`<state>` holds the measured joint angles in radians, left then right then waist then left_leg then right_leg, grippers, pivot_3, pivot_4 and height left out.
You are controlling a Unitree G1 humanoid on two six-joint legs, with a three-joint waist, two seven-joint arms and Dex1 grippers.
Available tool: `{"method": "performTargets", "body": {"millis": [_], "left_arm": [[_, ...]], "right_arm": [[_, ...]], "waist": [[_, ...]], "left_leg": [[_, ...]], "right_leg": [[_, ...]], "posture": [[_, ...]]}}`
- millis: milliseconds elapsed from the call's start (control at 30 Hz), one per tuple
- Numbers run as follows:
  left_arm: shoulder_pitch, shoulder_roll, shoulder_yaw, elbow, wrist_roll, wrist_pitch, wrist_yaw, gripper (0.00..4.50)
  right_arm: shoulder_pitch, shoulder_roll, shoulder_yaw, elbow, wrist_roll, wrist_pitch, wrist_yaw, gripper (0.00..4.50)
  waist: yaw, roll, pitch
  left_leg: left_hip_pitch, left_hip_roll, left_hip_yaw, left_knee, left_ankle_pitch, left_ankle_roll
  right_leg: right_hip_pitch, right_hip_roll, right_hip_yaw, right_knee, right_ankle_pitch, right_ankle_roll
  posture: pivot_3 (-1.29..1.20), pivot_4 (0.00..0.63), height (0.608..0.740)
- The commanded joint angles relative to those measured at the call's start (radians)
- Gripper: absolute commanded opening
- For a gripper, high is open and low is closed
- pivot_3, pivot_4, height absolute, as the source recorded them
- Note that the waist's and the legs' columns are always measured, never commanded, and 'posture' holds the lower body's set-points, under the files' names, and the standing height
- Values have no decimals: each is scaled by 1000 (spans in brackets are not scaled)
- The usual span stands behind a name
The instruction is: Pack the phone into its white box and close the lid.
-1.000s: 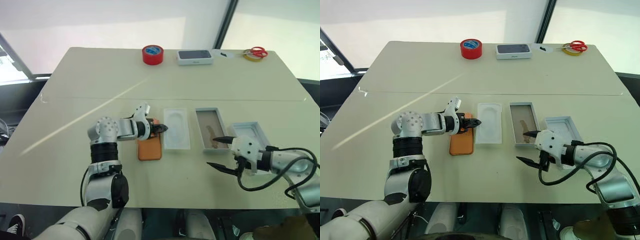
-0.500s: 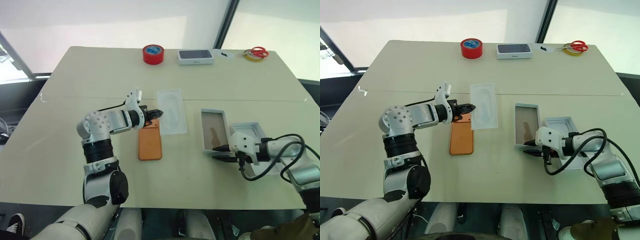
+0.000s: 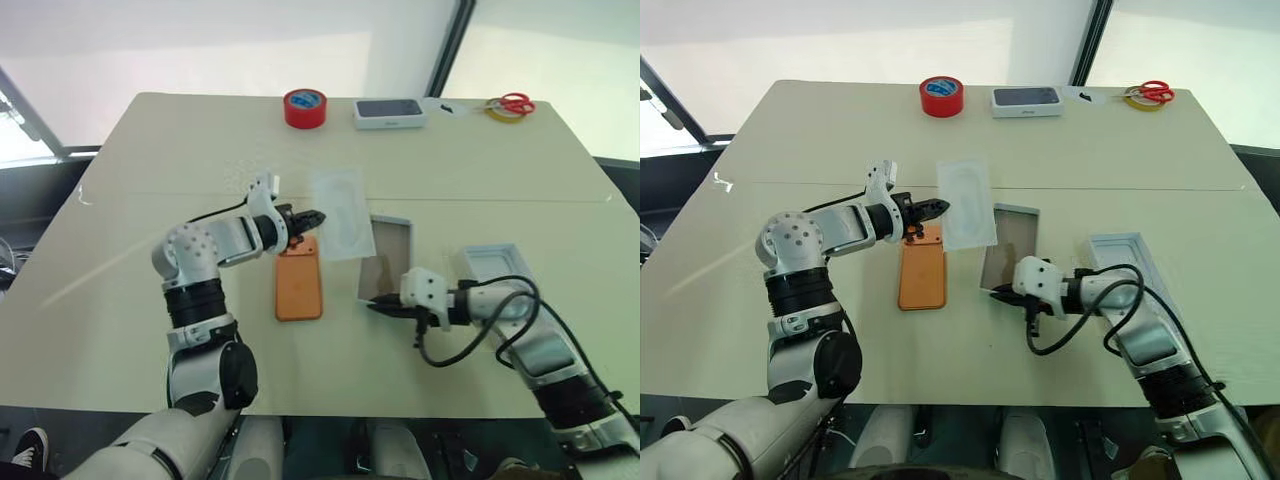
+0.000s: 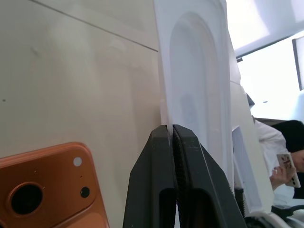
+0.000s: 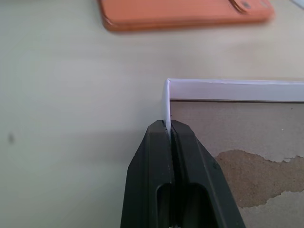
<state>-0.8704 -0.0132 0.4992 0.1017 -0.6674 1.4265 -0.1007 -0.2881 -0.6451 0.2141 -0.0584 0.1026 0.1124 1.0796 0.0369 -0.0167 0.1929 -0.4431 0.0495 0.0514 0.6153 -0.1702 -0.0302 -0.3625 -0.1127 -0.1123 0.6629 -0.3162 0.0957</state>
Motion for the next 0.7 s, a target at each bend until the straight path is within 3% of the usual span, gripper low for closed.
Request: {"method": "performTargets", "body": {"millis": [33, 100, 167, 233, 400, 700], "left_arm": [[-25, -10, -30, -8, -32, -2, -24, 0], [-19, -12, -52, -3, -29, 4, -29, 0], [-12, -15, -68, 2, -27, 5, -34, 0], [-3, -23, -86, 3, -31, 17, -41, 0], [34, -29, -166, -3, -18, -1, -67, 0], [35, -26, -247, 68, 6, -73, -116, 0]], "right_arm": [[-42, 3, 4, -38, 2, 4, -1, 36], [-47, -8, 16, -30, -3, -5, 12, 36], [-46, -15, 23, -28, -1, -18, 30, 599], [-38, -23, 21, -42, 19, -10, 56, 1380], [31, -84, -95, -96, 57, 10, 27, 3865], [175, -193, -376, -48, 160, 45, -15, 3865]], "waist": [[3, 0, 0], [4, 0, 0], [3, -1, 0], [1, -1, 0], [2, -1, 0], [4, -1, 0]], "left_leg": [[0, 0, 0, 0, 0, 0], [0, -1, 0, 0, 0, 0], [-1, -1, 0, 0, 0, 0], [-1, 0, 0, 0, 0, 0], [0, 0, 0, 0, 0, 0], [0, 0, 0, 0, 0, 0]], "right_leg": [[0, 0, 0, 0, 0, 0], [0, 0, 0, -1, 0, 0], [0, 0, 0, -1, 0, 0], [0, 0, 0, -1, 0, 0], [0, 0, 0, 0, 0, 0], [0, 0, 0, 0, 0, 0]], "posture": [[0, 150, 740], [0, 150, 740], [0, 150, 740], [0, 150, 740], [0, 150, 740], [0, 150, 740]]}}
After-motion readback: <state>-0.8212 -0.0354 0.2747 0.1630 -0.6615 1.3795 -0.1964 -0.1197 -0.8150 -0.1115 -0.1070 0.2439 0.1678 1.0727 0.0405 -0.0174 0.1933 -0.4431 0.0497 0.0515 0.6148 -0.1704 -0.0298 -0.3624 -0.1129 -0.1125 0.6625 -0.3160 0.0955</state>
